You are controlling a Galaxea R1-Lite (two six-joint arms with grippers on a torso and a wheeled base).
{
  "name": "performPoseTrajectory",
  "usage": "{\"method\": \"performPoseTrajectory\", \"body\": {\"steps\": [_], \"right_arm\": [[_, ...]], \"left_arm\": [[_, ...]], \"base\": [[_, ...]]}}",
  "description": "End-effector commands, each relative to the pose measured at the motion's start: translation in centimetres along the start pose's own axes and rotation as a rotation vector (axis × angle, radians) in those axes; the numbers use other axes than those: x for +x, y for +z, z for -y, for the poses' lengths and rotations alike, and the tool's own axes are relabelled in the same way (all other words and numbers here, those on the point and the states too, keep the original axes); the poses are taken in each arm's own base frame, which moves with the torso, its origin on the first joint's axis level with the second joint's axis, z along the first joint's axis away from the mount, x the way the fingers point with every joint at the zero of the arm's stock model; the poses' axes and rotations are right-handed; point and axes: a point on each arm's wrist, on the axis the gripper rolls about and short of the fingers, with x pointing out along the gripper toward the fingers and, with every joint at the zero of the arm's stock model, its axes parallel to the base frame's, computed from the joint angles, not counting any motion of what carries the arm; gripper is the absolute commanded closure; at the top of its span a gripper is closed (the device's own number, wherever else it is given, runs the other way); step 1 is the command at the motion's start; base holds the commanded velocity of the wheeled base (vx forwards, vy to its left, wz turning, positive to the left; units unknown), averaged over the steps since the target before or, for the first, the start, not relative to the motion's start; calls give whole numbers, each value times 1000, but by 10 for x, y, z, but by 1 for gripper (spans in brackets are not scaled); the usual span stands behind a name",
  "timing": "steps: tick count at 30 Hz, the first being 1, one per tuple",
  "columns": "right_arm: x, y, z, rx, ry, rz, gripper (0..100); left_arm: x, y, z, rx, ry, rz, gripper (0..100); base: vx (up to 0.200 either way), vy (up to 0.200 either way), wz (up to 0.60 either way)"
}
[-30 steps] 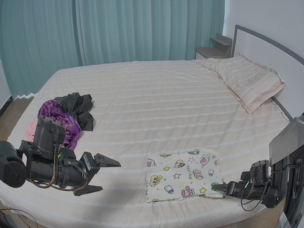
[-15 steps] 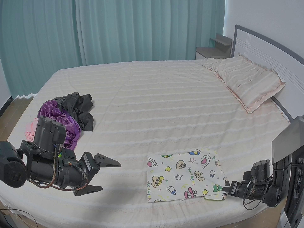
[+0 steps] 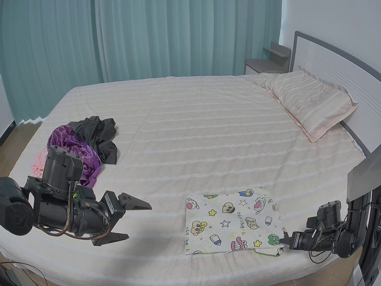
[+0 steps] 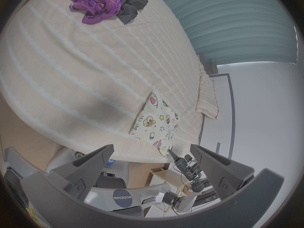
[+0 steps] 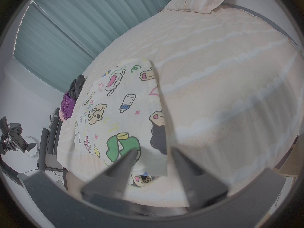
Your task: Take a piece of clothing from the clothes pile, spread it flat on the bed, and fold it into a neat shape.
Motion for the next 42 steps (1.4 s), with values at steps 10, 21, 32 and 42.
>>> {"method": "performPoseTrajectory", "body": {"steps": [10, 21, 32, 42], "right_arm": [[-7, 5, -2, -3, 0, 63, 0], [-7, 7, -2, -4, 5, 81, 0], [-7, 7, -2, -5, 6, 84, 0], [-7, 8, -3, -7, 12, 94, 0]], "left_arm": [[0, 4, 5, -48, -52, 26, 0], [5, 7, 4, -58, -40, 30, 0], [4, 9, 3, -66, -42, 38, 0], [5, 9, 3, -64, -39, 30, 0]], "base": [[0, 0, 0], [0, 0, 0], [55, 0, 0], [0, 0, 0]]}}
